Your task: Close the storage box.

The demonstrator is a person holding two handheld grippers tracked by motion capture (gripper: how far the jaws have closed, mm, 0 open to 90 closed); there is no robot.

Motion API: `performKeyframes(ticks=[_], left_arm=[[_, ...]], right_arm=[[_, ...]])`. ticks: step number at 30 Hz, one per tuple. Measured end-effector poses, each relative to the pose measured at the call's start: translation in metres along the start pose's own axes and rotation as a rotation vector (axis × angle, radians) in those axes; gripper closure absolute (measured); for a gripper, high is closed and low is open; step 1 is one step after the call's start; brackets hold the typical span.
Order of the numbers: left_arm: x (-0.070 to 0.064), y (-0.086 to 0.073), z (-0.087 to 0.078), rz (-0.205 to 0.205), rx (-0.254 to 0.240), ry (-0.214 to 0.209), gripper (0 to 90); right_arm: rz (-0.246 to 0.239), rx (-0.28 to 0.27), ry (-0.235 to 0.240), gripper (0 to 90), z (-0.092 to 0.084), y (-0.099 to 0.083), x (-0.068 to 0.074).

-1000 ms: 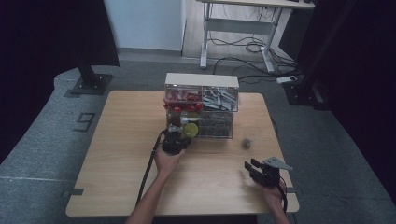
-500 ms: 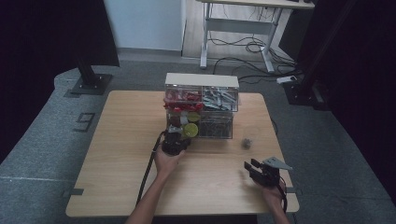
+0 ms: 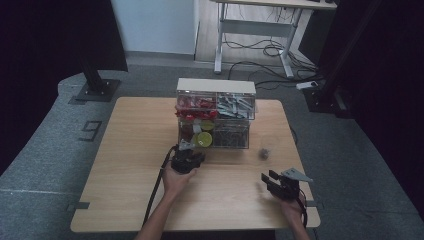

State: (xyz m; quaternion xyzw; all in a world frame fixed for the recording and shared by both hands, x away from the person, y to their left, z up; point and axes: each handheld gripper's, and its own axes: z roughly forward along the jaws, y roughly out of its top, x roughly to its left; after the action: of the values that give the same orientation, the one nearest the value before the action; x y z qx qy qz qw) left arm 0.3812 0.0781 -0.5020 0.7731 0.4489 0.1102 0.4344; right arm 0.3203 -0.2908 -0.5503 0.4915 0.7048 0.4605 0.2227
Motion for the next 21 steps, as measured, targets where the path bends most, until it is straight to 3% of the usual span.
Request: performKeyframes(ticks=[9,21], left_arm=[[-0.005,-0.020,-0.020,0.040,-0.042,0.001,64.4],[-0.004,-0.059,-0.038,0.099,0.018,0.055,51.2]], right_arm=[[0.000,0.000,-0.001,57.6,-0.001,0.000,0.000],[0.001,0.014,0.003,56.3,-0.003,-0.002,0.000]])
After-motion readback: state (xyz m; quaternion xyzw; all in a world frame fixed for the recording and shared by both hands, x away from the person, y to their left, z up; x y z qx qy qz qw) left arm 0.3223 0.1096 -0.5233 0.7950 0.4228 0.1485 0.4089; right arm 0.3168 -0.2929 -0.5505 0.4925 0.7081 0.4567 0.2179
